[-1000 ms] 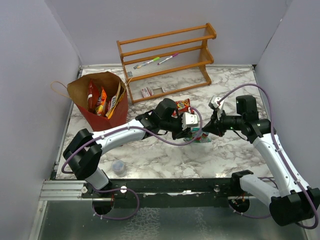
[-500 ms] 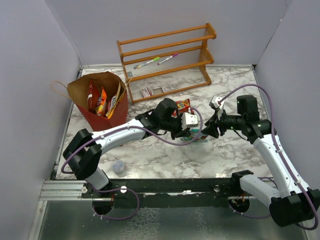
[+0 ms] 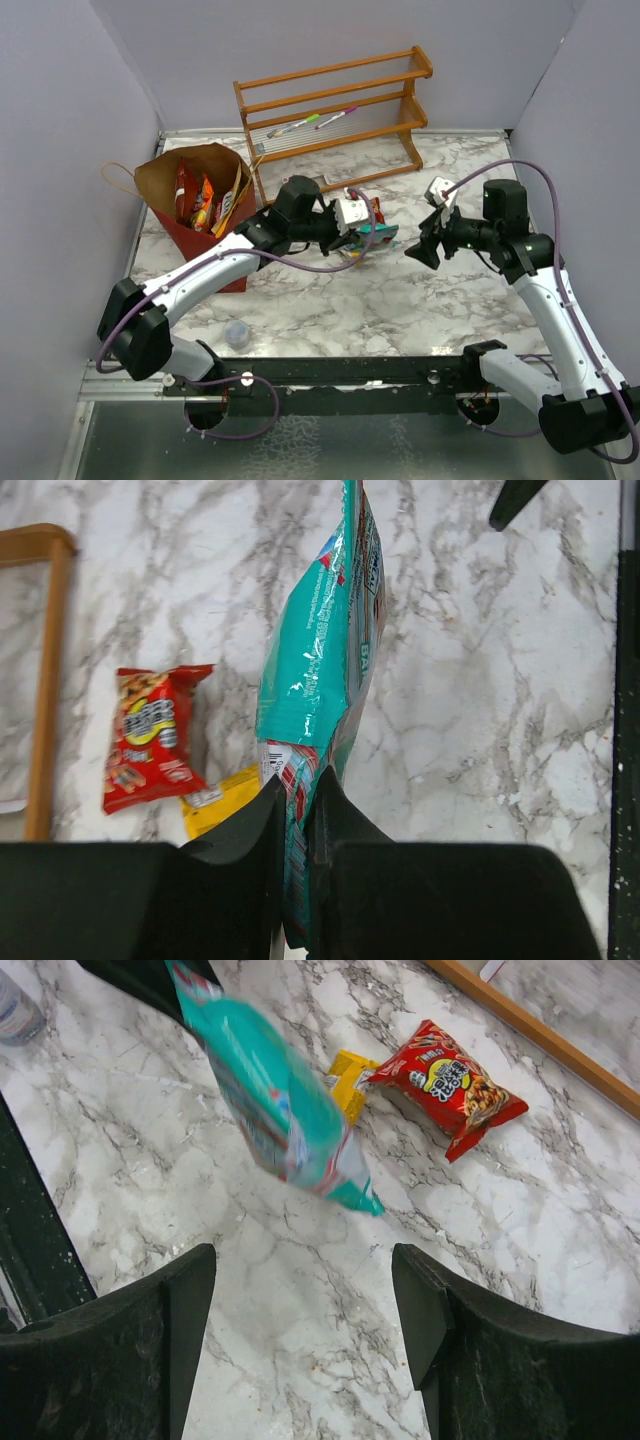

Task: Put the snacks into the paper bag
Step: Place the snack in the paper bag.

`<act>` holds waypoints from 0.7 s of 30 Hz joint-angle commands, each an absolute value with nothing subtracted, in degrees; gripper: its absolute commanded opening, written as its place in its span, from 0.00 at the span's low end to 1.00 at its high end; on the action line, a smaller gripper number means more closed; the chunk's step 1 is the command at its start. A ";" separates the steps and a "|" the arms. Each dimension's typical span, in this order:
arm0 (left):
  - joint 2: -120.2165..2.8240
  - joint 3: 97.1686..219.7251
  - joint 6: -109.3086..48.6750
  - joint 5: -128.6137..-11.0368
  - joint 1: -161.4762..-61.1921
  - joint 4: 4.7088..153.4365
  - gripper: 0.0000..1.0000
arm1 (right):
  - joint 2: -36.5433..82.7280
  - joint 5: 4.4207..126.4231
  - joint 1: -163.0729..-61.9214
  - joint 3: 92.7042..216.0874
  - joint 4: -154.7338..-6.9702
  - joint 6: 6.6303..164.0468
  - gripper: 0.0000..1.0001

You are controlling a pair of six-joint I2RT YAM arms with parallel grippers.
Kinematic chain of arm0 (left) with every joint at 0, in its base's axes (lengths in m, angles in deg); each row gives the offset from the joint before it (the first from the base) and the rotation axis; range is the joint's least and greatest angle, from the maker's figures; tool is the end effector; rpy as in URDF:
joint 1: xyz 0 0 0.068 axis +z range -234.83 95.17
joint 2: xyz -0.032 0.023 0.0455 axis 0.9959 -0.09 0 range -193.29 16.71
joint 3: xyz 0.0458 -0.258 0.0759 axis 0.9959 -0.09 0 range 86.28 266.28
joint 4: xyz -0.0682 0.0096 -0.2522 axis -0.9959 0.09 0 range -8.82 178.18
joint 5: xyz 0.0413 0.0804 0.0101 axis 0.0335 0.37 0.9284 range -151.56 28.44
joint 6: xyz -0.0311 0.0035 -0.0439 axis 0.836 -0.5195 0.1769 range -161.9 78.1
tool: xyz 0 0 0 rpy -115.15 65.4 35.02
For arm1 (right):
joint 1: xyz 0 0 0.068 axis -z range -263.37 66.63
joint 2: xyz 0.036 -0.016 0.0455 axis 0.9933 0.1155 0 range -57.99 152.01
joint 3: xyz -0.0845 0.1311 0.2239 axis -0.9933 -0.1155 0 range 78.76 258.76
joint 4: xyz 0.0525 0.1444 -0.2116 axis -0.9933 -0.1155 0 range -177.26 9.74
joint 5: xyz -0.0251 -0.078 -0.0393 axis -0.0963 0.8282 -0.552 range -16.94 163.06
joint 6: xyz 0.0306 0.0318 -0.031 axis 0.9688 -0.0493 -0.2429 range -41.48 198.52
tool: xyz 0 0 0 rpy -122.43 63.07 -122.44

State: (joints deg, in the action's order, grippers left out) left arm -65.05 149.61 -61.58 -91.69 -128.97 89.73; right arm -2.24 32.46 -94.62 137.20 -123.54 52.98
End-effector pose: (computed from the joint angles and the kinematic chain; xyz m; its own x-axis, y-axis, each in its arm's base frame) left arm 0.2222 -0.2405 0.3067 0.0044 0.4017 -0.9157 0.9790 0.1847 0.0858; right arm 0.1819 0.0598 0.3375 -0.3029 -0.3940 -0.8678 -0.8462 0.5301 0.0547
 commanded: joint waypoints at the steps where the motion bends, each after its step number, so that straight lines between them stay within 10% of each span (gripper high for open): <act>1: -59.06 151.11 -62.21 -89.43 -125.50 87.81 0.00 | -2.13 35.08 -94.36 139.21 -122.87 52.57 0.72; 21: -52.47 161.67 -62.94 -82.45 -121.05 94.98 0.00 | 5.84 43.61 -94.35 130.52 -111.15 55.01 0.85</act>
